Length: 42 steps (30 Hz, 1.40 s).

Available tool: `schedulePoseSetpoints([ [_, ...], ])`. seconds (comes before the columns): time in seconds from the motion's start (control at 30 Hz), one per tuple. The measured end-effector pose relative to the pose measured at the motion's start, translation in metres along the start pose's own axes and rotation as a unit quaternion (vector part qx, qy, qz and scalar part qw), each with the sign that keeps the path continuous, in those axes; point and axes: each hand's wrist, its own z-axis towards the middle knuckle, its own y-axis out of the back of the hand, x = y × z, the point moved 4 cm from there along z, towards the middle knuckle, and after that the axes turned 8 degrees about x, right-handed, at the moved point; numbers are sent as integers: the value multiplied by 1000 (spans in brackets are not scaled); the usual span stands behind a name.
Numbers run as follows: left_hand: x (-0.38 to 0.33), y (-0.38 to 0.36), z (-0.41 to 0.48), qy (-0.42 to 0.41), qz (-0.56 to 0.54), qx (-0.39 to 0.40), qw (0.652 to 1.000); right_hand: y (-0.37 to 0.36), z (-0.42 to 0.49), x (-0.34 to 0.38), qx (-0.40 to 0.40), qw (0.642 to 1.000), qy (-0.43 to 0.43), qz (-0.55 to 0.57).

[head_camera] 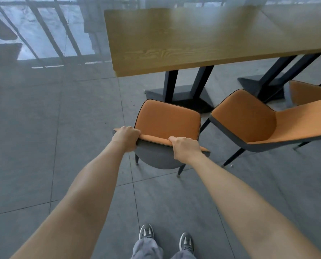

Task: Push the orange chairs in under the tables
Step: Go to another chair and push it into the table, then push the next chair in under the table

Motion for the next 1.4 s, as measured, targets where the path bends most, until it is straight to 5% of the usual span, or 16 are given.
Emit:
schedulePoseSetpoints([
  [0.77,-128,-28,-69,115,-54,18,992,-13,-60,-83,40,985,122,-120],
  [1.0,-130,-30,-69,121,-99,36,987,-16,-63,-88,74,985,119,-102],
  [1.13,-131,-25,-63,87,-149,91,981,-12,-71,-89,85,991,106,3],
  [1.4,-157,39,-39,29,-88,-66,994,19,-93,-124,-34,998,7,52],
])
